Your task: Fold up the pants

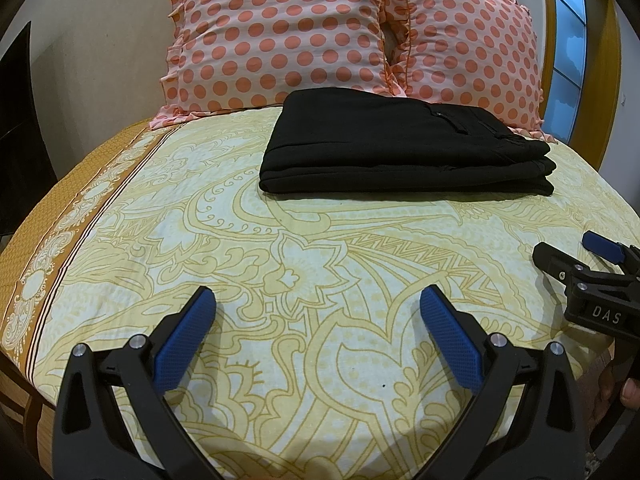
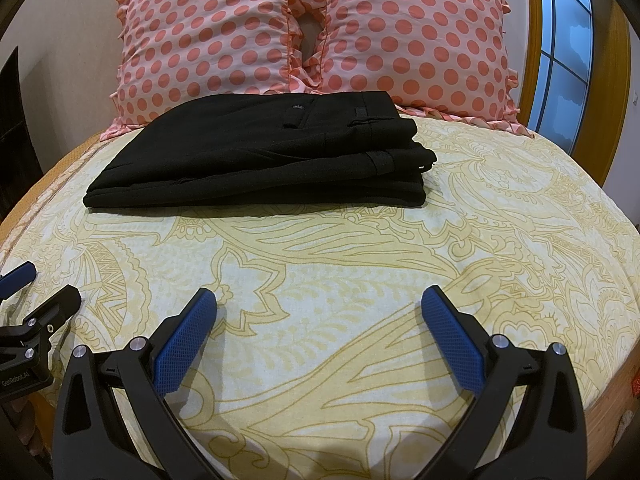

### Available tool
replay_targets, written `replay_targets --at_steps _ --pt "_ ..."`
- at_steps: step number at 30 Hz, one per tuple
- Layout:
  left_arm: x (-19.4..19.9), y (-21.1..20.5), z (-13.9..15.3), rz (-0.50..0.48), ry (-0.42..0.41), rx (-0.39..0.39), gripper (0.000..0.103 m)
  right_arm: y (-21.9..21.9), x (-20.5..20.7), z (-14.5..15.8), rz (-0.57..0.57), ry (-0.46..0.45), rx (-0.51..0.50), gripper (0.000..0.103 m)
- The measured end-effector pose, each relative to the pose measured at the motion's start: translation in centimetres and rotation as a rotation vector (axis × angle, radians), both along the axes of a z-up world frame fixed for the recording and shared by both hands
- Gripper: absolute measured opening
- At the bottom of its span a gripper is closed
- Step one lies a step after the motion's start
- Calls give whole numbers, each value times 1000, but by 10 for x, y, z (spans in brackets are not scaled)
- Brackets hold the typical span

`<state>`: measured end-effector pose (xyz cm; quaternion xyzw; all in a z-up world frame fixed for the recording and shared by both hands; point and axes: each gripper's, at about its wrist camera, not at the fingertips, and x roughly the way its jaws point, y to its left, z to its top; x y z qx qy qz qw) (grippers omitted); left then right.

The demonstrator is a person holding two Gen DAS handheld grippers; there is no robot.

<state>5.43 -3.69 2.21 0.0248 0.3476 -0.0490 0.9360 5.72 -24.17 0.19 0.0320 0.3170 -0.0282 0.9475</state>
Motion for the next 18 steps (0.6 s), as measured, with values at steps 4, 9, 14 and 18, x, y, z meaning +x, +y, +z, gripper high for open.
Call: replay_targets --at_steps 4,9,14,18 --pt "2 0 0 5 2 -1 101 0 0 0 0 0 0 102" --pt "1 0 0 2 1 -1 101 0 0 0 -1 -1 0 102" --pt "4 0 0 -5 2 1 101 0 0 0 -2 -1 0 102" --pt "5 -1 0 -4 1 2 101 1 0 0 -2 -1 0 102"
